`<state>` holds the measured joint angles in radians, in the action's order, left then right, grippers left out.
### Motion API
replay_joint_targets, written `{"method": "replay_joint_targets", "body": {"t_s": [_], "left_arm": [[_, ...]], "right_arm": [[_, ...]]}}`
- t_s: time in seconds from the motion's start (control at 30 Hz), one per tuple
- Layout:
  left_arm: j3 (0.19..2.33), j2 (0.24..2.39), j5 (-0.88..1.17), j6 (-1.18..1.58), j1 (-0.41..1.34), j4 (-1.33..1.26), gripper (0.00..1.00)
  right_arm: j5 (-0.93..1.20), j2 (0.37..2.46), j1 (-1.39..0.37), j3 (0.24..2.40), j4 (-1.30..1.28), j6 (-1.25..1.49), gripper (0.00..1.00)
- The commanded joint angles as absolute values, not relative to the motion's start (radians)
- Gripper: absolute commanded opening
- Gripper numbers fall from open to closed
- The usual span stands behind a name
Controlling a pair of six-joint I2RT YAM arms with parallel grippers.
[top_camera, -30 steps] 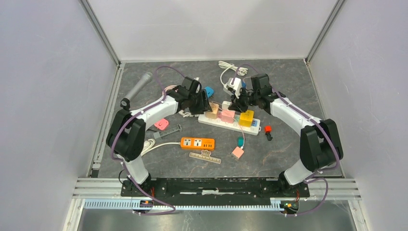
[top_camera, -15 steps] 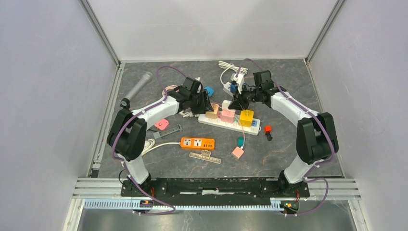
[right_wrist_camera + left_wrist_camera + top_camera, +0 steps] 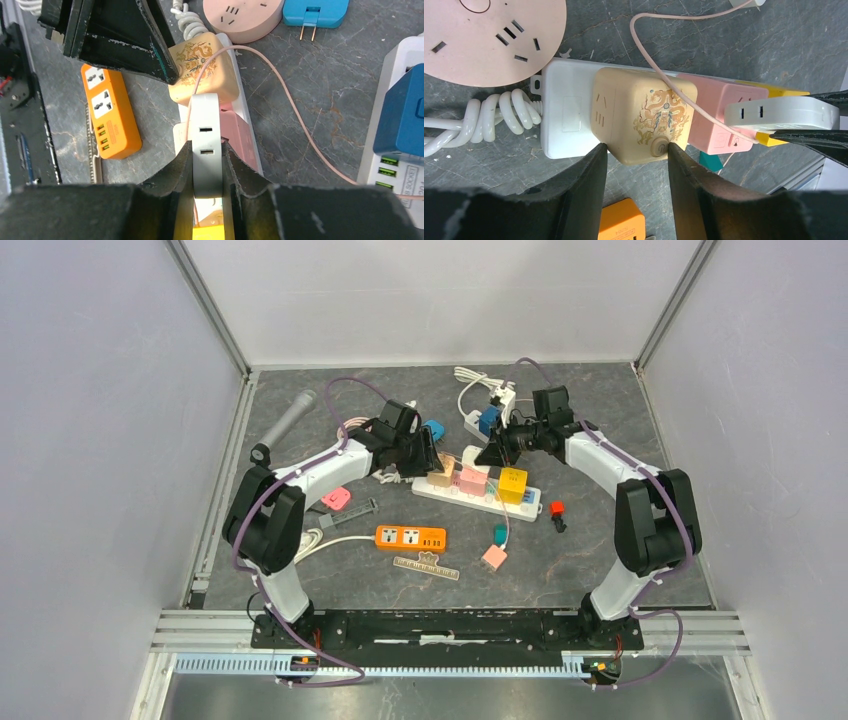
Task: Pull the plug off the socket
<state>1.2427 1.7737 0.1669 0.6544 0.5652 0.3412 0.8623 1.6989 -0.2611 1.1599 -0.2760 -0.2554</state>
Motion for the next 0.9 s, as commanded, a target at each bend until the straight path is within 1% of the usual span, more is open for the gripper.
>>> {"method": "replay_joint_targets", "body": {"t_s": [0.0,0.3,0.47,0.67,0.87], "left_arm": [[1.219,1.813,0.081,0.611,0.568,0.414,0.53],[1.215,1.812,0.076,0.607,0.568,0.419,0.53],[1.221,1.807,0.084,0.606,0.568,0.413,0.53],[1.216,1.81,0.086,0.608,0.568,0.41,0.53],[1.198,1.811,0.083,0.616,0.568,0.403,0.52]], "right_arm": [[1.001,1.663,-0.265,1.126,-0.071,-0.031,0.0],[1.018,1.677,-0.26,1.117,-0.035,0.029,0.0],[1.065,1.672,-0.258,1.076,0.08,0.138,0.0],[1.071,1.668,-0.241,1.031,0.153,0.227,0.0],[1.129,1.649,-0.215,0.921,0.457,0.465,0.0]]}}
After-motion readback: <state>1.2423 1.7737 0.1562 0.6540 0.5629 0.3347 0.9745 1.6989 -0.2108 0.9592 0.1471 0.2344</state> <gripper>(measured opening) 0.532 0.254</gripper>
